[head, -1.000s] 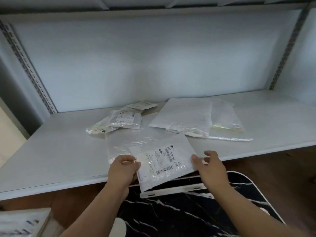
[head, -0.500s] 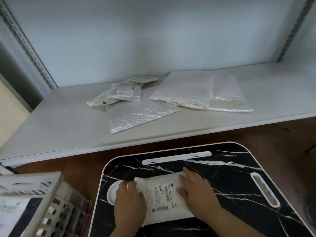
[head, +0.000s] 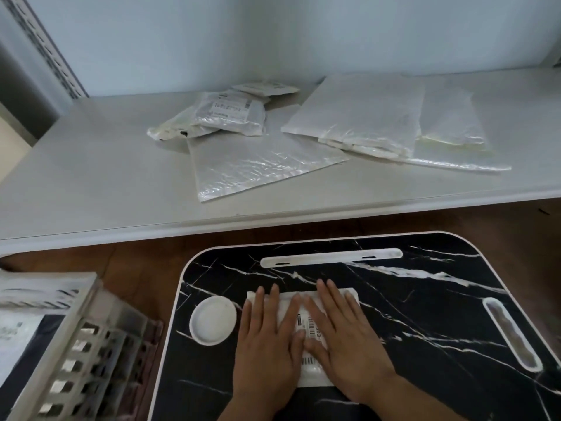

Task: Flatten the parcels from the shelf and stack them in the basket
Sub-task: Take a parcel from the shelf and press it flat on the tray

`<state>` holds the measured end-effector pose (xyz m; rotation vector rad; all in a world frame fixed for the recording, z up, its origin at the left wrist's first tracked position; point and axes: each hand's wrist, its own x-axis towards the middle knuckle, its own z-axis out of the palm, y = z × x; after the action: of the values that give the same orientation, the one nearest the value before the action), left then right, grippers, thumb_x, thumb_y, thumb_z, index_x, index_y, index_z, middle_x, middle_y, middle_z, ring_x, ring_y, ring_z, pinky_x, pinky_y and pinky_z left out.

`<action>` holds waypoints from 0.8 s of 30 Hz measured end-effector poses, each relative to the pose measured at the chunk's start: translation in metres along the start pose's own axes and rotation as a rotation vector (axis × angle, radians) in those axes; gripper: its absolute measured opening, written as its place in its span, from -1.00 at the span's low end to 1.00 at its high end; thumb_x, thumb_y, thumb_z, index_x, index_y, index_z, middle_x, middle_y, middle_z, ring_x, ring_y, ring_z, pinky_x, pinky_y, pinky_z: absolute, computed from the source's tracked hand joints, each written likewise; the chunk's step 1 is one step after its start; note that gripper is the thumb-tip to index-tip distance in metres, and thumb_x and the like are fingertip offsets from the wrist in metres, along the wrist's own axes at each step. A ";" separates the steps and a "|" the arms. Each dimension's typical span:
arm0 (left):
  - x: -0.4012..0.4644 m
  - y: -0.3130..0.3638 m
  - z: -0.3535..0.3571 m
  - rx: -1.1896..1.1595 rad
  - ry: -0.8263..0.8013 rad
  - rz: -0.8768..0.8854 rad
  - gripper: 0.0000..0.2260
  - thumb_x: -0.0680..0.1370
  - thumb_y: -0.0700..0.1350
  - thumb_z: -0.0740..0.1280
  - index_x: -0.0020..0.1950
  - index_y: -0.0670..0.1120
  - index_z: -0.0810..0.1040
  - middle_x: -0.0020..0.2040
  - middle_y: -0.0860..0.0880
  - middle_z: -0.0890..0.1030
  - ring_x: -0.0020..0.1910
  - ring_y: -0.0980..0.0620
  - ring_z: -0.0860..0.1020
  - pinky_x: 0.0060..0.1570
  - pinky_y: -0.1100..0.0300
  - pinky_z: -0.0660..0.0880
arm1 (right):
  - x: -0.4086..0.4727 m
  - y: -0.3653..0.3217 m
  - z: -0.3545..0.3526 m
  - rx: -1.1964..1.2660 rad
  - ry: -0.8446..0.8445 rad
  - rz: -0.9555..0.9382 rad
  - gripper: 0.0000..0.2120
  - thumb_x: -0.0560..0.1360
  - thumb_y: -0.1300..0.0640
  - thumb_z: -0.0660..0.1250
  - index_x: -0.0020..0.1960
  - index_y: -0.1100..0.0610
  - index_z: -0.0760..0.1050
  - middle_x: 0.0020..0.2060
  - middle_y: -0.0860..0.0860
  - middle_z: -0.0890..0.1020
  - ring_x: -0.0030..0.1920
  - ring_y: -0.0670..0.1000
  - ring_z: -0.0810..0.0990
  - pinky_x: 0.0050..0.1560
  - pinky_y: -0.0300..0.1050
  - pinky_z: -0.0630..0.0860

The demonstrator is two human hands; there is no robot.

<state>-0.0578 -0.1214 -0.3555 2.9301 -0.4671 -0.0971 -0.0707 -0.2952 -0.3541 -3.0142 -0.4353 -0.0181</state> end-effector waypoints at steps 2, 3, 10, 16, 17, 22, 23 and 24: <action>0.001 0.000 0.003 0.009 -0.012 -0.009 -0.51 0.64 0.17 -0.15 0.54 0.11 0.19 0.54 -0.11 0.21 0.53 -0.14 0.12 0.38 -0.08 0.10 | 0.001 0.001 0.001 -0.003 0.000 0.005 -0.40 0.63 -0.27 -0.07 0.57 0.00 0.10 0.54 0.09 0.17 0.53 0.09 0.14 0.39 0.05 0.10; 0.001 0.000 0.004 0.017 -0.014 -0.005 -0.51 0.64 0.17 -0.15 0.53 0.11 0.21 0.54 -0.11 0.22 0.53 -0.14 0.13 0.38 -0.08 0.10 | 0.001 0.001 0.002 0.001 -0.013 0.009 -0.40 0.63 -0.27 -0.07 0.56 0.00 0.11 0.54 0.09 0.19 0.53 0.09 0.15 0.38 0.05 0.10; 0.003 0.000 0.003 0.029 -0.044 -0.014 -0.51 0.64 0.17 -0.15 0.50 0.11 0.27 0.53 -0.09 0.25 0.52 -0.13 0.15 0.38 -0.08 0.09 | 0.001 0.001 0.003 0.012 -0.024 0.006 -0.45 0.63 -0.25 -0.08 0.53 -0.02 0.21 0.51 0.08 0.26 0.52 0.08 0.17 0.38 0.04 0.12; 0.006 0.000 0.005 0.033 -0.034 -0.011 -0.52 0.64 0.17 -0.13 0.48 0.10 0.31 0.51 -0.10 0.27 0.51 -0.11 0.15 0.37 -0.08 0.11 | 0.005 0.003 0.007 -0.015 -0.001 -0.002 -0.46 0.63 -0.26 -0.08 0.51 -0.02 0.24 0.49 0.07 0.29 0.51 0.08 0.18 0.36 0.04 0.13; 0.006 -0.001 0.005 0.045 -0.042 -0.007 -0.52 0.64 0.18 -0.13 0.48 0.10 0.30 0.51 -0.10 0.28 0.51 -0.11 0.15 0.37 -0.08 0.10 | 0.005 0.003 0.006 -0.027 0.000 -0.010 -0.45 0.63 -0.26 -0.07 0.51 -0.02 0.24 0.49 0.08 0.29 0.51 0.07 0.17 0.36 0.04 0.13; 0.004 -0.008 0.000 0.143 -0.104 0.046 -0.47 0.61 0.27 -0.07 0.49 0.08 0.27 0.49 -0.13 0.32 0.47 -0.17 0.27 0.30 -0.08 0.14 | 0.000 0.011 -0.003 -0.125 -0.012 -0.175 -0.33 0.59 -0.34 -0.07 0.55 0.04 0.16 0.54 0.07 0.20 0.52 0.12 0.15 0.34 0.09 0.13; 0.004 -0.010 0.000 0.165 -0.110 0.072 -0.44 0.60 0.31 -0.05 0.50 0.05 0.27 0.49 -0.14 0.31 0.46 -0.19 0.28 0.29 -0.09 0.14 | 0.000 0.012 -0.005 -0.137 -0.017 -0.200 -0.32 0.59 -0.35 -0.07 0.55 0.05 0.18 0.53 0.06 0.21 0.52 0.11 0.16 0.33 0.10 0.13; 0.004 -0.013 0.000 0.181 -0.110 0.108 -0.40 0.59 0.34 -0.04 0.51 0.03 0.26 0.50 -0.16 0.30 0.46 -0.21 0.27 0.28 -0.10 0.14 | 0.001 0.013 -0.005 -0.141 -0.028 -0.211 -0.31 0.58 -0.36 -0.08 0.54 0.06 0.20 0.52 0.05 0.23 0.52 0.10 0.17 0.33 0.11 0.13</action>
<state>-0.0496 -0.1104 -0.3579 3.0789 -0.6839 -0.2137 -0.0662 -0.3075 -0.3505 -3.0929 -0.7848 -0.0228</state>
